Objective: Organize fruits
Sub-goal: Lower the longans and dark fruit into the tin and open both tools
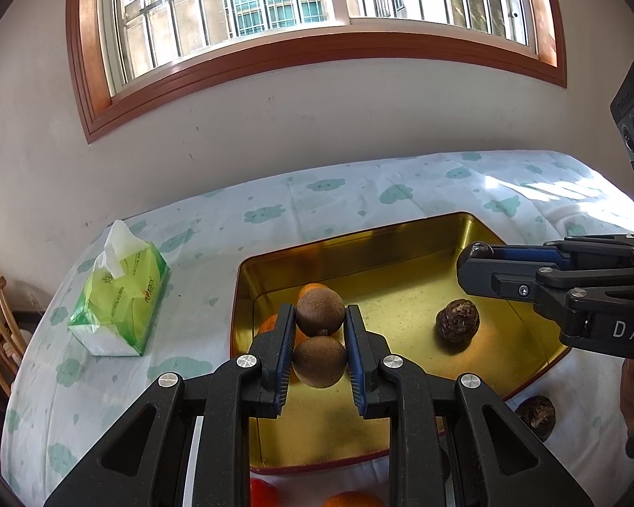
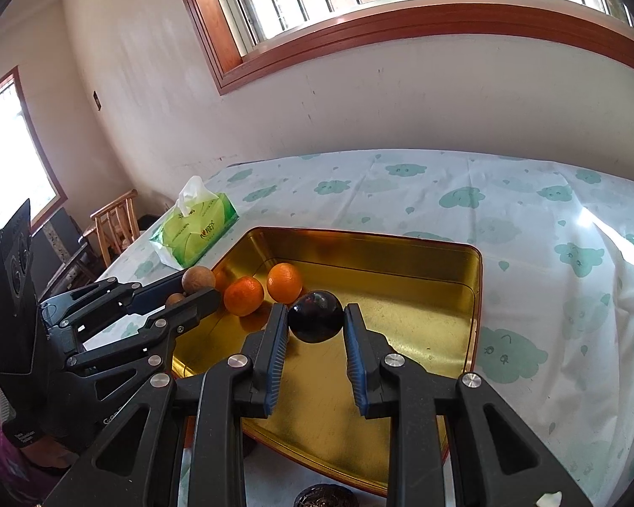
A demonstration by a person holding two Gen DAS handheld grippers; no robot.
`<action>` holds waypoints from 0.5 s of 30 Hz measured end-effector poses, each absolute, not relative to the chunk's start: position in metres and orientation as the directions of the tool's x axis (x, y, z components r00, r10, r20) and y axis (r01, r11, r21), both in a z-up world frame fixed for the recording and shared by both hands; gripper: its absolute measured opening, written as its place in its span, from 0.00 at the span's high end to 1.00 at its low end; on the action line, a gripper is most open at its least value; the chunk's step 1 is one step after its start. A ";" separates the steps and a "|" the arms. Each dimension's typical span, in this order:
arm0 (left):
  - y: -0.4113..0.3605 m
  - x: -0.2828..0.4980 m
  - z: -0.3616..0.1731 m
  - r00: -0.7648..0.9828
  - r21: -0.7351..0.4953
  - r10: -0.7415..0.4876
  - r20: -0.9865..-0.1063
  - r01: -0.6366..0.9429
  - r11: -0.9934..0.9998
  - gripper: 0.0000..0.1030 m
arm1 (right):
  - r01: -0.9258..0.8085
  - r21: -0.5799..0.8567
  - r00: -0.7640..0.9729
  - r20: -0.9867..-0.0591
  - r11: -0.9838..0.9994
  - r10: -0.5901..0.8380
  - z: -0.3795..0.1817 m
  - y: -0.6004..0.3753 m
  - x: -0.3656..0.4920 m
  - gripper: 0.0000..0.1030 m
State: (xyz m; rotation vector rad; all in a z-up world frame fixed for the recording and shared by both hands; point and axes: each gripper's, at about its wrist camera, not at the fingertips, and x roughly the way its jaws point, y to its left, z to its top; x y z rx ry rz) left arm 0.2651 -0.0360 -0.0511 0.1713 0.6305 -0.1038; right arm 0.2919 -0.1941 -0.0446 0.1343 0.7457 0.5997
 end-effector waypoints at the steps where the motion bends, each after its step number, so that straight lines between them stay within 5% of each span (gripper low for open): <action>1: -0.036 0.266 -0.052 0.802 0.128 -0.045 -0.596 0.149 0.980 0.77 | -0.465 0.320 0.577 -0.598 0.825 0.557 -0.045 -0.194 0.292 0.76; 15: -0.036 0.281 -0.062 0.788 0.127 -0.042 -0.615 0.151 0.980 0.77 | -0.462 0.327 0.565 -0.608 0.824 0.558 -0.053 -0.191 0.305 0.76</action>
